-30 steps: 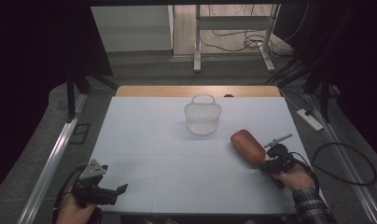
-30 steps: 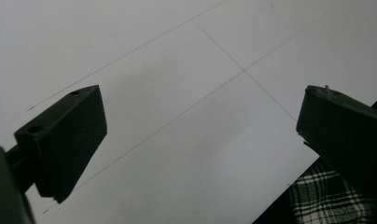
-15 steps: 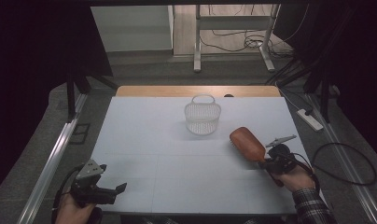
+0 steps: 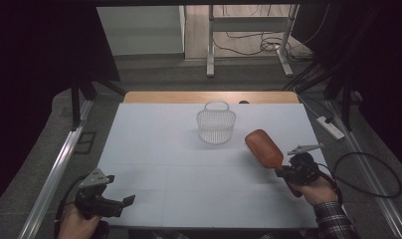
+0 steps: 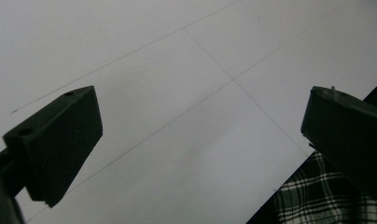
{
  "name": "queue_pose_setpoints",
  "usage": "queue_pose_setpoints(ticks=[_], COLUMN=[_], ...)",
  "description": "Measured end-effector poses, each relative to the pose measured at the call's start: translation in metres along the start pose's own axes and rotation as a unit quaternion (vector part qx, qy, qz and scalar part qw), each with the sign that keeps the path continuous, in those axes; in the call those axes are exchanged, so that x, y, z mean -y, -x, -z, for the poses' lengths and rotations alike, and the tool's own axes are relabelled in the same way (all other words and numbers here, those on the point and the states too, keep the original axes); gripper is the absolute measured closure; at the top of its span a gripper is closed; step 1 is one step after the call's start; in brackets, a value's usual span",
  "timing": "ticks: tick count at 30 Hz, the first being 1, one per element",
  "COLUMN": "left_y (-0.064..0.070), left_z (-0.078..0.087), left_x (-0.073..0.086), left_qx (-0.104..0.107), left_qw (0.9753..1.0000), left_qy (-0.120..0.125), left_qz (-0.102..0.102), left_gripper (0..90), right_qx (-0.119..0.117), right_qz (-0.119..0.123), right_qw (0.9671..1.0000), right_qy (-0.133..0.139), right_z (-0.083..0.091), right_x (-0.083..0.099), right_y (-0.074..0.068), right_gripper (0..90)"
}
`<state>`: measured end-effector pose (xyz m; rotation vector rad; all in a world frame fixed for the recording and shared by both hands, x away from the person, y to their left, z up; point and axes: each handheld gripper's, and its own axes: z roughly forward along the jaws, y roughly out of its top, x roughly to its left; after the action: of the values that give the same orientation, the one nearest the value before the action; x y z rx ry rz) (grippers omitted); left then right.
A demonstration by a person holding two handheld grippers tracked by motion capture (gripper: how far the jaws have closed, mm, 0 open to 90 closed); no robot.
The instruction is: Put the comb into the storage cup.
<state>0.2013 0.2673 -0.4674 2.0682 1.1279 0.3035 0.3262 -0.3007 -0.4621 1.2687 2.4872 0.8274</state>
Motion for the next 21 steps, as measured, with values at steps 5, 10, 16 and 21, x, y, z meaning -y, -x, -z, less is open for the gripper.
queue_pose_setpoints(ticks=[5, 10, 16, 21], left_y=[0.001, 0.008, 0.012, 0.016], left_z=[-0.005, -0.01, -0.013, -0.017], left_x=[-0.005, -0.013, -0.024, -0.035], left_qx=[0.006, 0.004, 0.017, 0.024], left_qw=[1.0, 1.0, 0.9998, 0.9997], left_qy=[0.0, 0.005, 0.011, 0.007], left_qz=[0.003, -0.005, 0.007, 0.008], left_gripper=[0.0, 0.0, 0.0, 0.0], right_qx=[0.001, 0.002, -0.002, -0.006], right_qz=[0.001, 0.005, 0.015, 0.024], right_qw=[0.9997, 0.999, 0.998, 0.997], right_qy=[0.025, 0.044, 0.061, 0.074], right_z=[0.008, 0.014, 0.017, 0.019], right_x=[-0.002, -0.006, -0.011, -0.015], right_y=[-0.003, -0.007, -0.014, -0.021], right_gripper=[72.0, 72.0, 71.9, 72.0])
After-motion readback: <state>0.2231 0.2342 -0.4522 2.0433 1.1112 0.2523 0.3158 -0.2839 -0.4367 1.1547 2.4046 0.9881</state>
